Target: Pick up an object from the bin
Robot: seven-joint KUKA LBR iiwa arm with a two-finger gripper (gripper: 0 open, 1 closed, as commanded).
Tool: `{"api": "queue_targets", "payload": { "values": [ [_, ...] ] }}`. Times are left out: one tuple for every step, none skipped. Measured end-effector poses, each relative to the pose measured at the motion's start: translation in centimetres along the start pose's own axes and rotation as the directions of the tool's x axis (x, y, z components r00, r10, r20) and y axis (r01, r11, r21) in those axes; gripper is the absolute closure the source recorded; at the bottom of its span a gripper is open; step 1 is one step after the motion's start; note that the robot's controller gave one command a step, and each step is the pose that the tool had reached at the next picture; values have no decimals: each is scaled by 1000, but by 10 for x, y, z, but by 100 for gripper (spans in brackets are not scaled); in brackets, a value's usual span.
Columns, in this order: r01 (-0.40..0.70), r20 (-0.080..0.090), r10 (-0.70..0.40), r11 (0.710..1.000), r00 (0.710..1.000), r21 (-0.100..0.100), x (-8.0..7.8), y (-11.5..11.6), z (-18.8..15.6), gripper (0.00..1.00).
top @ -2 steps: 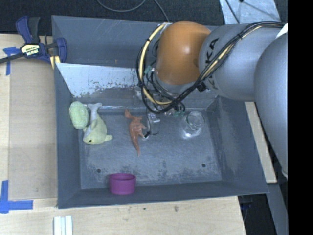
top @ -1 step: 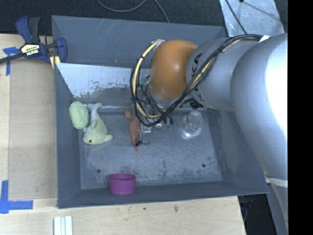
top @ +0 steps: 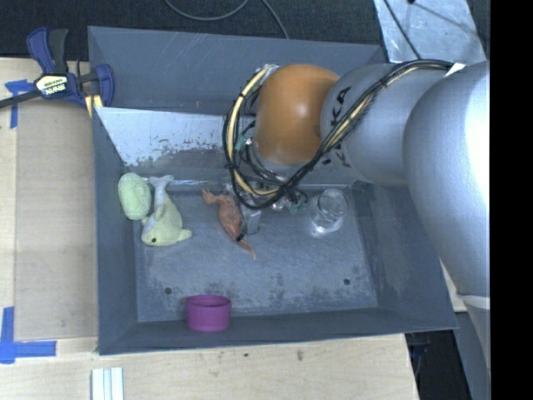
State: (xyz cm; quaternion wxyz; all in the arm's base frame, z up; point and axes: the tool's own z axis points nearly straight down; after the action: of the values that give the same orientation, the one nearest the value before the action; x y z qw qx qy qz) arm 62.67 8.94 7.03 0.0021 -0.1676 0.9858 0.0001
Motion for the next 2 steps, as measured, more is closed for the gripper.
{"api": "queue_targets", "payload": {
  "values": [
    [0,0,0,1000,1000,0,0,0,0,100],
    [0,0,0,1000,1000,0,0,0,-1,100]
  ]
}}
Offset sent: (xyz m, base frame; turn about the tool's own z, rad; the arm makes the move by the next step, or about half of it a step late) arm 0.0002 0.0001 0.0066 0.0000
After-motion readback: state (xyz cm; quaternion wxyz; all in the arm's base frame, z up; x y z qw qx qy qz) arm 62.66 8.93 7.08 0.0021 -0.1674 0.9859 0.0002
